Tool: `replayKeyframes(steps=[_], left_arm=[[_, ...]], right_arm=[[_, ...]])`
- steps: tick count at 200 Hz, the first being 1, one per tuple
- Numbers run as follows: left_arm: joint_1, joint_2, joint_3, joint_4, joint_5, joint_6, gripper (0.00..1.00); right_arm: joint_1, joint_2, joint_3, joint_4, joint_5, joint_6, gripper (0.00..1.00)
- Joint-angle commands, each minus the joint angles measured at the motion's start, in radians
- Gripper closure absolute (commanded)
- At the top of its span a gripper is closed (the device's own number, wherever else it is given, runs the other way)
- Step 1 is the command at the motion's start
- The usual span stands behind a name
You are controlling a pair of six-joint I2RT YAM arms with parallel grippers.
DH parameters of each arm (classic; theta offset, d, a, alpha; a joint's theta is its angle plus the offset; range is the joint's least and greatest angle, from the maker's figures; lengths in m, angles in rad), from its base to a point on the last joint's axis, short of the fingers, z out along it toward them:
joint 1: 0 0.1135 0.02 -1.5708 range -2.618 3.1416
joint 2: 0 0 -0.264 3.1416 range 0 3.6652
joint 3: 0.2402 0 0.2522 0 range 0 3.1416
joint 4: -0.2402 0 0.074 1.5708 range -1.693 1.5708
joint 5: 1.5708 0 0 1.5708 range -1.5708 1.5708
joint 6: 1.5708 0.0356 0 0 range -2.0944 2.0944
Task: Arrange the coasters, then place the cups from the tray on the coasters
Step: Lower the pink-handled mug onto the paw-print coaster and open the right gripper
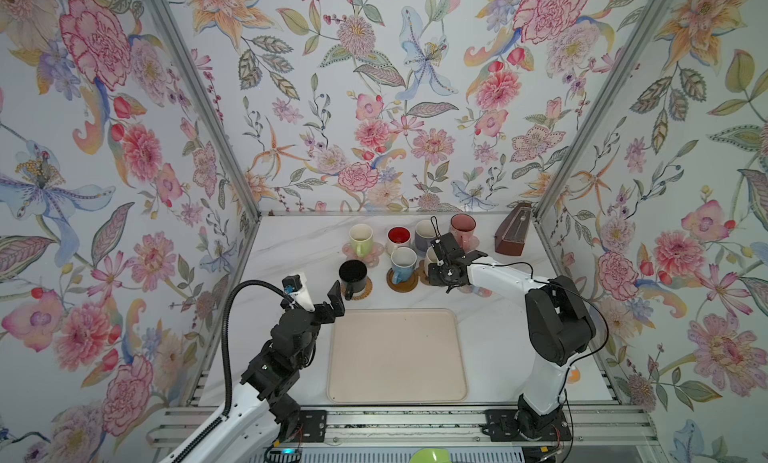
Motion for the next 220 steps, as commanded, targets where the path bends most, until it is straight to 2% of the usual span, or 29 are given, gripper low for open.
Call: replayKeyframes(steps=[1, 32, 130, 154, 191, 220], left_arm=[[0.014, -0.011, 0.007, -0.014, -0.004, -0.007, 0.01], [0.015, -0.014, 0.005, -0.015, -0.004, -0.007, 0.01], [0.017, -0.015, 0.004, -0.016, -0.001, -0.008, 0.01], [0.018, -0.015, 0.006, -0.016, -0.001, -0.007, 0.01], [0.019, -0.018, 0.005, -0.017, -0.002, -0.007, 0.01], [0.021, -0.02, 0.008, -0.017, -0.007, -0.004, 0.01]], right_arm=[[0.008, 0.01, 0.033, 0.045, 0.01, 0.006, 1.0], [0.007, 0.01, 0.033, 0.042, 0.014, 0.006, 0.99], [0.007, 0.011, 0.034, 0.034, 0.023, 0.007, 0.84], [0.008, 0.002, 0.032, 0.034, 0.024, 0.007, 0.76], [0.009, -0.042, 0.029, 0.034, 0.04, 0.002, 0.53], [0.011, -0.105, 0.017, 0.034, 0.067, 0.001, 0.44]])
